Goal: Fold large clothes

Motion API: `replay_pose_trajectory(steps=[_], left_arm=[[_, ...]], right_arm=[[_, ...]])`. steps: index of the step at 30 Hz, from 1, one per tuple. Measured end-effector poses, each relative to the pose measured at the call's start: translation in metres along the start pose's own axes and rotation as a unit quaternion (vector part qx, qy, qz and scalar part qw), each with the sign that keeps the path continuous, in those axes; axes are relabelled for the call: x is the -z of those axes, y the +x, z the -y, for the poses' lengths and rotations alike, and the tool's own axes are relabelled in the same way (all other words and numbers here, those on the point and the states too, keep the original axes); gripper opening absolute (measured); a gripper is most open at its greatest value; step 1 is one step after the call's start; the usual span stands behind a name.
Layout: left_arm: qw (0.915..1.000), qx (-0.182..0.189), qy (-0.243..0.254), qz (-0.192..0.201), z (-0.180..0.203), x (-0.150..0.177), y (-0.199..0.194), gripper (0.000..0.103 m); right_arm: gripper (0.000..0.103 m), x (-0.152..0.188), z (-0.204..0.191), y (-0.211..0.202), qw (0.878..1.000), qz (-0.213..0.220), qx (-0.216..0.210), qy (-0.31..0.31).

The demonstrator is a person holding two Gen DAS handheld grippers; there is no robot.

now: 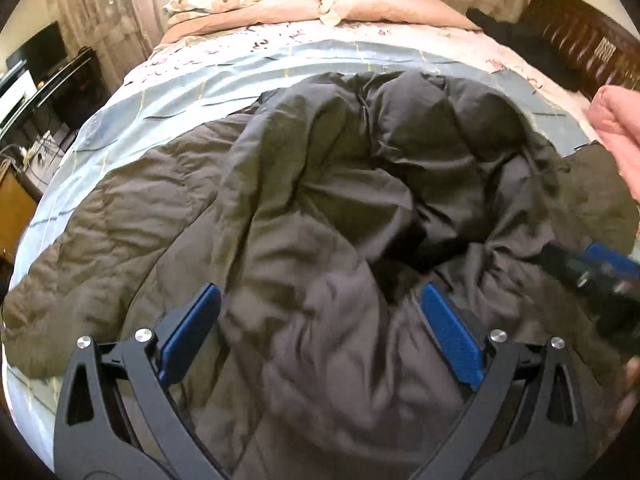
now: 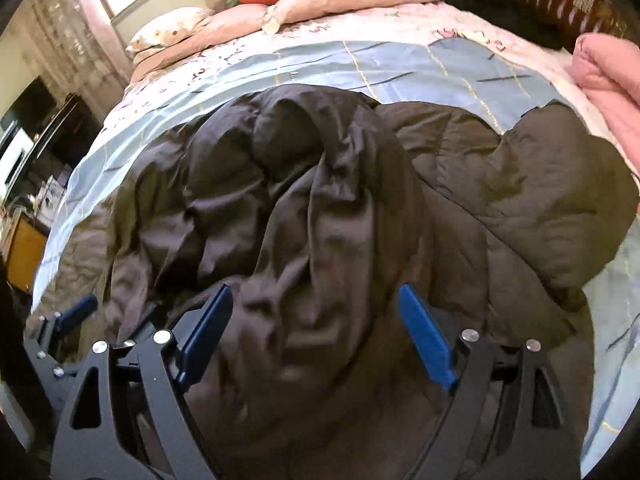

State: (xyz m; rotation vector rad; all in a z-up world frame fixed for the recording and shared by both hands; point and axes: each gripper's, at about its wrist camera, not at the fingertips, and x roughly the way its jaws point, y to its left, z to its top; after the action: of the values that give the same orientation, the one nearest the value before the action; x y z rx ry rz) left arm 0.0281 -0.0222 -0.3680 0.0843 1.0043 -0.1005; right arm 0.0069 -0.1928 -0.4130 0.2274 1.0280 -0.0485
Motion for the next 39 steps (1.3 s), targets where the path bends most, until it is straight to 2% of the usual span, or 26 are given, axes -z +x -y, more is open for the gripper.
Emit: replay_pose_trajectory(steps=[2,3,5,8,9,11,14,16,18,19,20,21,22,24,25,26,29,32,35,37,38,39], left_arm=[[0.9998,-0.013,0.004,-0.014,0.0,0.012,-0.002,0.101],[0.9996,-0.025,0.006,-0.012,-0.001,0.016,-0.003,0.101],[0.9994,-0.035,-0.006,0.004,-0.009,0.019,-0.015,0.101],[0.9953,-0.052,-0.071,0.039,-0.044,0.015,-0.041,0.101],[0.9915,-0.052,-0.108,0.05,-0.067,0.015,-0.05,0.101],[0.9857,-0.051,-0.152,0.05,-0.097,0.013,-0.058,0.101],[0.9695,-0.057,-0.235,0.037,-0.168,0.023,-0.073,0.101],[0.954,-0.055,-0.293,0.029,-0.221,0.045,-0.08,0.101],[0.9285,-0.044,-0.369,0.016,-0.271,0.076,-0.077,0.101],[0.9092,-0.029,-0.415,0.014,-0.297,0.097,-0.074,0.101],[0.8966,-0.018,-0.442,0.012,-0.313,0.113,-0.073,0.101],[0.8798,-0.014,-0.475,0.011,-0.331,0.134,-0.071,0.101],[0.8685,-0.02,-0.495,0.012,-0.343,0.15,-0.072,0.101],[0.8521,-0.03,-0.522,0.013,-0.364,0.176,-0.068,0.1],[0.8461,-0.027,-0.532,0.02,-0.373,0.184,-0.065,0.1],[0.836,-0.022,-0.547,0.03,-0.383,0.194,-0.06,0.1],[0.8155,-0.001,-0.577,0.044,-0.406,0.202,-0.041,0.097],[0.8051,0.0,-0.59,0.062,-0.423,0.196,-0.026,0.097],[0.7834,0.006,-0.616,0.082,-0.436,0.193,-0.018,0.095],[0.773,0.018,-0.629,0.084,-0.445,0.187,-0.009,0.075],[0.771,0.016,-0.632,0.081,-0.447,0.185,-0.005,0.058],[0.7718,0.011,-0.631,0.077,-0.449,0.183,-0.002,0.051]], right_arm=[[0.086,0.012,-0.005,0.006,1.0,-0.013,0.011,-0.009],[0.086,0.016,-0.009,0.009,0.999,-0.018,0.032,-0.011],[0.086,0.014,-0.012,0.002,1.0,-0.016,0.023,-0.007],[0.086,0.006,-0.029,-0.022,1.0,0.023,0.015,-0.009],[0.086,0.002,-0.037,-0.028,0.999,0.029,0.013,-0.014],[0.086,-0.004,-0.054,-0.037,0.999,0.037,0.005,-0.021],[0.086,-0.007,-0.085,-0.045,0.999,0.032,-0.006,-0.043],[0.086,-0.004,-0.104,-0.046,0.998,0.025,-0.009,-0.063],[0.086,0.001,-0.128,-0.048,0.996,0.02,-0.015,-0.085],[0.086,0.005,-0.136,-0.048,0.995,0.02,-0.017,-0.092],[0.086,0.009,-0.148,-0.047,0.994,0.02,-0.018,-0.105],[0.086,0.012,-0.158,-0.044,0.992,0.02,-0.015,-0.121],[0.086,0.016,-0.166,-0.043,0.991,0.019,-0.011,-0.133],[0.086,0.02,-0.177,-0.033,0.987,0.013,0.004,-0.157],[0.086,0.021,-0.178,-0.03,0.986,0.011,0.012,-0.163],[0.086,0.022,-0.18,-0.024,0.985,0.011,0.024,-0.171],[0.086,0.024,-0.182,-0.011,0.983,0.004,0.043,-0.179],[0.086,0.03,-0.185,-0.002,0.982,-0.005,0.046,-0.184],[0.086,0.041,-0.192,0.003,0.981,-0.013,0.044,-0.19],[0.086,0.049,-0.194,0.005,0.98,-0.015,0.044,-0.194],[0.086,0.051,-0.194,0.005,0.98,-0.015,0.044,-0.194],[0.086,0.054,-0.193,0.004,0.98,-0.014,0.044,-0.192]])
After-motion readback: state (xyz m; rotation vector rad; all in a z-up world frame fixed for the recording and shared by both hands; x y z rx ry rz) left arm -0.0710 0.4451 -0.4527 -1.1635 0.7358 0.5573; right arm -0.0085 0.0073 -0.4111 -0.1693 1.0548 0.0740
